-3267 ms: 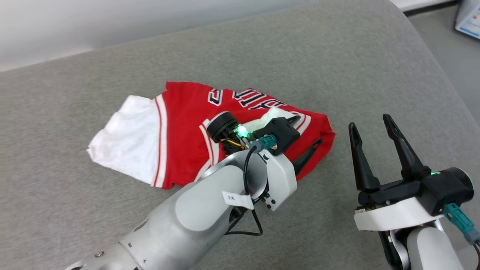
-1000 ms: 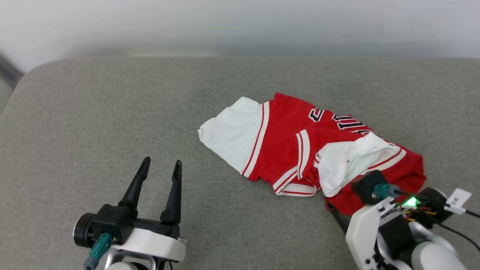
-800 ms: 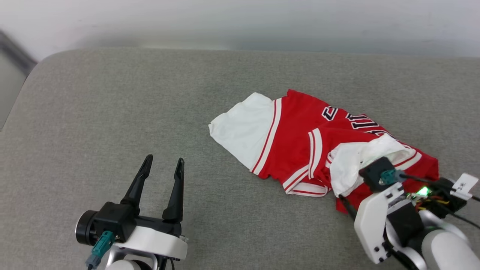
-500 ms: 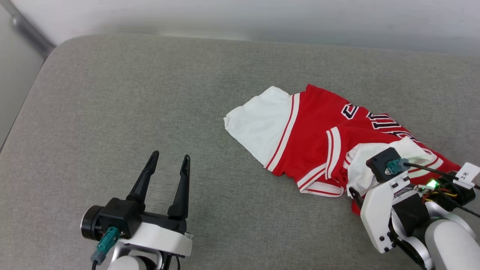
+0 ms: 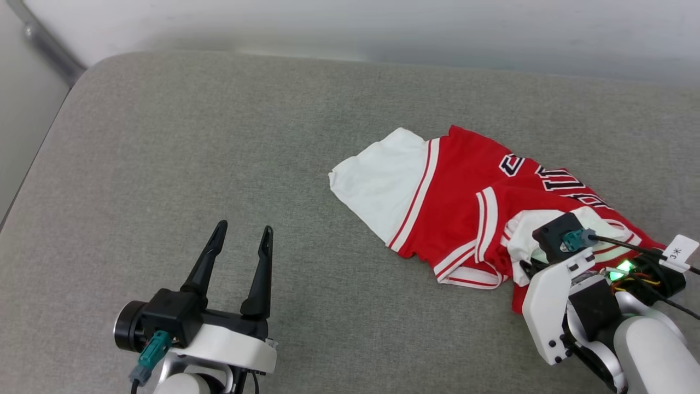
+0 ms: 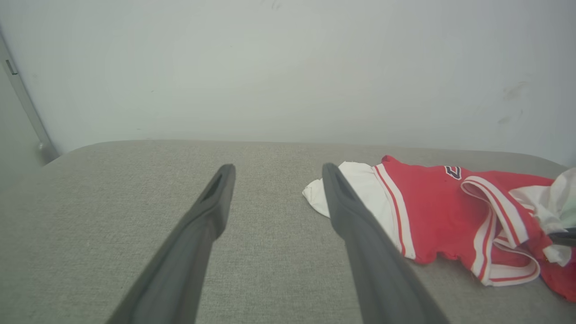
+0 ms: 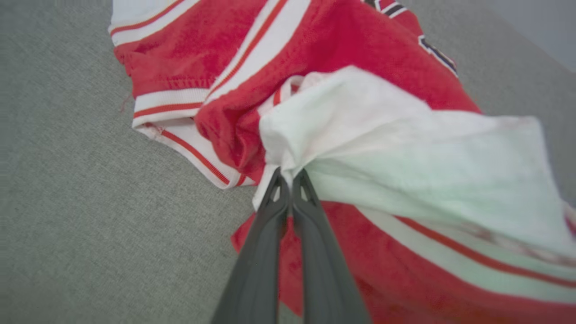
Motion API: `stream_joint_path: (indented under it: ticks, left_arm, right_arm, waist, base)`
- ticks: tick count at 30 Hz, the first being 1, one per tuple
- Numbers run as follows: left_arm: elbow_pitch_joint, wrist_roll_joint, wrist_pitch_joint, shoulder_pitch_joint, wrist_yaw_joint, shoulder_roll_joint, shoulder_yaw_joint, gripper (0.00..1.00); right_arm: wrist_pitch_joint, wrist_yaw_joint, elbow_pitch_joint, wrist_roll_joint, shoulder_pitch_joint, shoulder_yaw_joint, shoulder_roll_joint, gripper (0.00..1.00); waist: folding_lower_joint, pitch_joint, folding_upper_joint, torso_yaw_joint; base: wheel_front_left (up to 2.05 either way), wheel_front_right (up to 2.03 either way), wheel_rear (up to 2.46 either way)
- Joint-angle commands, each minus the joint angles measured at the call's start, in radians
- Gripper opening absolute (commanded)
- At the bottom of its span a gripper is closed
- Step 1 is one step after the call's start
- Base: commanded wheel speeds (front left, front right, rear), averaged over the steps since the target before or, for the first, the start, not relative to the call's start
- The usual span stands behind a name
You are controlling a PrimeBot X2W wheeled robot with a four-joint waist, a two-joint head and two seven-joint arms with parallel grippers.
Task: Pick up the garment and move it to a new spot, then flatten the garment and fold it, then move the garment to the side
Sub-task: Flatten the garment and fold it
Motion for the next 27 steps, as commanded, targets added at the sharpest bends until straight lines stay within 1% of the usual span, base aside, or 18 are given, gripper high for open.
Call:
stream_joint_path:
  ticks: [1, 5, 8, 10, 13, 15, 16, 19, 21, 23, 25, 26, 27]
  left_arm:
    - [0.0, 0.006, -0.003, 0.006, -0.003, -0.001, 0.003, 1.0]
    - [0.0, 0.007, -0.003, 0.02, -0.003, -0.001, 0.019, 1.0]
    - [-0.003, 0.006, -0.003, 0.032, -0.003, 0.0, 0.033, 1.0]
    - [-0.003, 0.009, -0.003, 0.038, -0.004, 0.001, 0.037, 1.0]
    - [-0.005, 0.011, -0.003, 0.032, -0.004, 0.002, 0.043, 1.0]
    - [-0.007, 0.016, -0.003, 0.024, -0.004, 0.002, 0.046, 1.0]
    - [-0.007, 0.017, -0.003, 0.021, -0.005, 0.003, 0.046, 1.0]
    - [-0.003, 0.017, -0.003, 0.015, -0.005, 0.006, 0.042, 1.0]
    - [0.001, 0.017, -0.003, 0.013, -0.005, 0.008, 0.042, 1.0]
    - [0.004, 0.017, -0.003, 0.009, -0.005, 0.009, 0.04, 1.0]
    - [0.008, 0.017, -0.003, 0.008, -0.005, 0.011, 0.037, 1.0]
    - [0.011, 0.016, -0.003, 0.007, -0.005, 0.011, 0.034, 1.0]
    - [0.013, 0.016, -0.003, 0.006, -0.005, 0.011, 0.031, 1.0]
  right_arm:
    - [-0.002, -0.001, -0.007, 0.009, 0.012, -0.002, 0.006, 0.0]
    - [0.014, -0.001, -0.069, 0.049, 0.069, -0.018, -0.001, 0.0]
    - [0.052, -0.001, -0.149, 0.088, 0.143, -0.039, -0.032, 0.0]
    - [0.083, -0.001, -0.21, 0.092, 0.208, -0.071, -0.06, 0.0]
    - [0.129, -0.001, -0.281, 0.109, 0.318, -0.136, -0.084, 0.0]
    - [0.157, -0.001, -0.312, 0.133, 0.384, -0.182, -0.093, 0.0]
    - [0.169, -0.001, -0.318, 0.134, 0.412, -0.209, -0.109, 0.0]
    - [0.181, -0.001, -0.291, 0.11, 0.467, -0.279, -0.141, 0.0]
    - [0.164, -0.001, -0.251, 0.09, 0.474, -0.311, -0.159, 0.0]
    - [0.135, -0.001, -0.201, 0.074, 0.458, -0.32, -0.162, 0.0]
    - [0.106, -0.001, -0.153, 0.07, 0.433, -0.321, -0.151, 0.0]
    - [0.082, -0.001, -0.134, 0.06, 0.419, -0.324, -0.145, 0.29]
    - [0.062, -0.001, -0.115, 0.053, 0.406, -0.328, -0.138, 1.0]
  waist:
    - [-0.0001, -0.01, 0.0, -0.012]
    - [-0.0001, -0.03, 0.0, -0.053]
    - [-0.0001, -0.042, 0.0, -0.095]
    - [-0.0001, -0.047, 0.0, -0.122]
    - [-0.0001, -0.049, 0.0, -0.157]
    - [-0.0001, -0.048, 0.0, -0.176]
    - [-0.0001, -0.047, 0.0, -0.183]
    - [-0.0001, -0.049, 0.0, -0.201]
    - [-0.0001, -0.05, 0.0, -0.208]
    - [-0.0001, -0.052, 0.0, -0.211]
    - [-0.0001, -0.056, 0.0, -0.212]
    - [-0.0001, -0.057, 0.0, -0.211]
    - [-0.0001, -0.059, 0.0, -0.21]
  base:
    - [0.0, 0.0, 0.0]
    - [0.0, 0.0, 0.0]
    - [0.0, 0.0, 0.0]
    - [0.0, 0.0, 0.0]
    - [0.0, 0.0, 0.0]
    - [0.0, 0.0, 0.0]
    - [0.0, 0.0, 0.0]
    - [0.0, 0.0, 0.0]
    - [0.0, 0.0, 0.0]
    - [0.0, 0.0, 0.0]
    - [0.0, 0.0, 0.0]
    - [0.0, 0.0, 0.0]
    - [0.0, 0.0, 0.0]
